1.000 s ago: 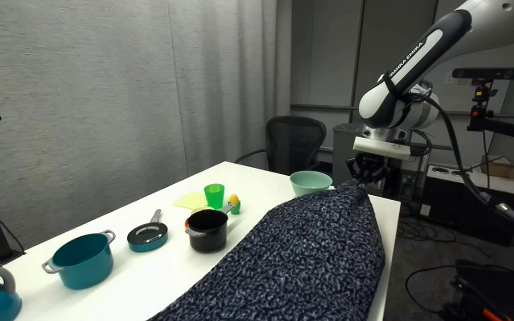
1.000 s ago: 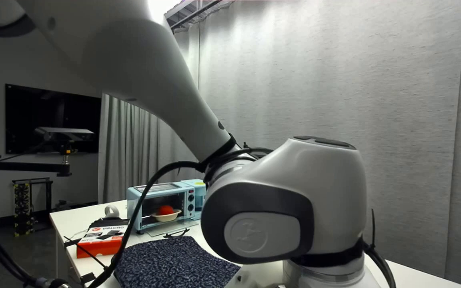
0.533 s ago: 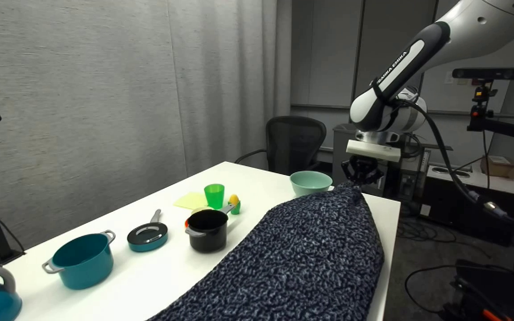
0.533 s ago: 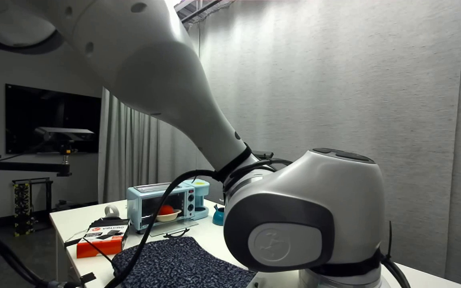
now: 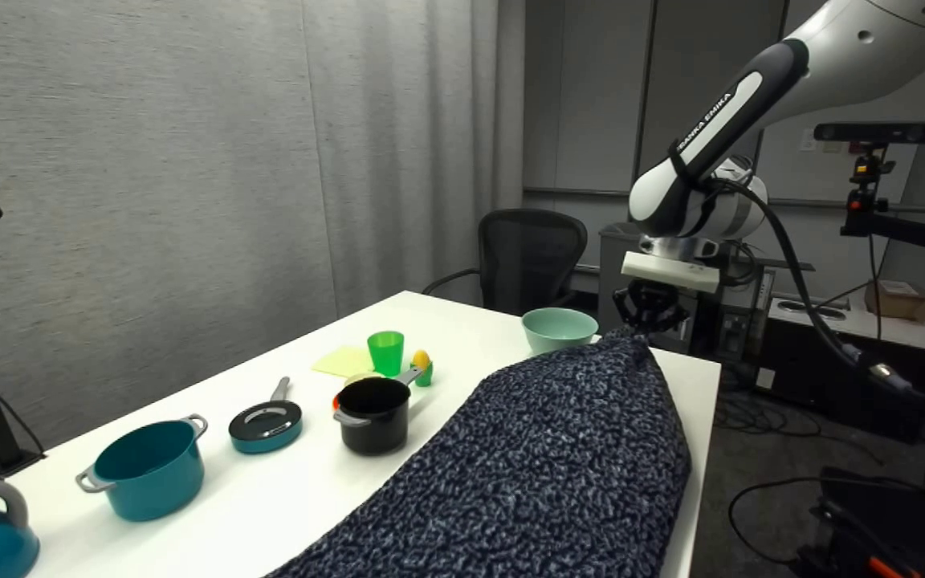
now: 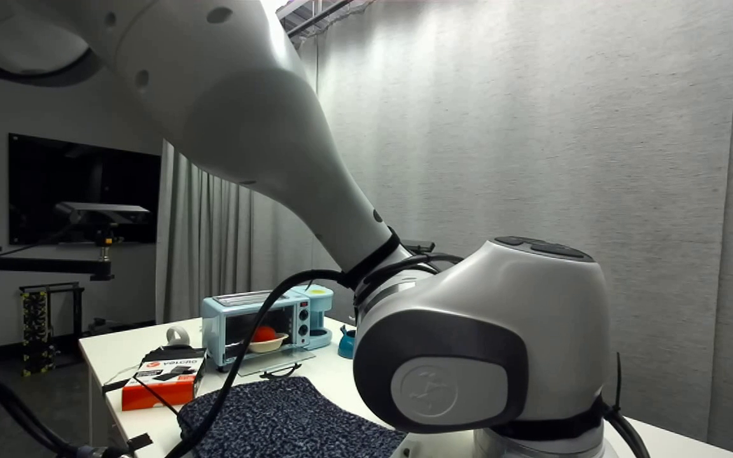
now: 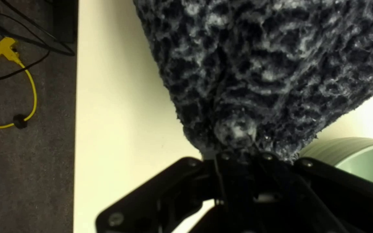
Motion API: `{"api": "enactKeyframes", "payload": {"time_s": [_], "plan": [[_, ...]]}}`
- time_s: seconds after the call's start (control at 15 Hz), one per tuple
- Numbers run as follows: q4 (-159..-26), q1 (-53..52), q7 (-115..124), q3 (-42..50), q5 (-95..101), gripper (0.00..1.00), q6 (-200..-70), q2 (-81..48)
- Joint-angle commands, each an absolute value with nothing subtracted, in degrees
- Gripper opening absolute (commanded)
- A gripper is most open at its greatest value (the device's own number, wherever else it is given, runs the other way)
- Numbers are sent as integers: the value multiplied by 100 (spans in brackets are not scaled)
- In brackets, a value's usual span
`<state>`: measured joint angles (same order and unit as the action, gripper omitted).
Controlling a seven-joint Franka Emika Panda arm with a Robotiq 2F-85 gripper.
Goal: Unfold the blanket
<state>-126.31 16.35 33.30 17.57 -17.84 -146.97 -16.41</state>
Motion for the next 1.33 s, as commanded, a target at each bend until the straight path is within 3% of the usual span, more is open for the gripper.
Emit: {"api": "enactKeyframes", "payload": {"time_s": [0.0,0.07,0.6,0.67,1.27], "plan": [[-12578,1701,3193,1727,-2130,36,-14837,-1564],[-12568,1697,3184,1732,-2158,37,-14800,-1544],[-12564,1592,3038,1694,-1932,96,-14055,-1045],[-12563,1577,2929,1659,-1925,100,-13885,-955],[-12640,1341,2084,1336,-1779,100,-13095,-216]]}}
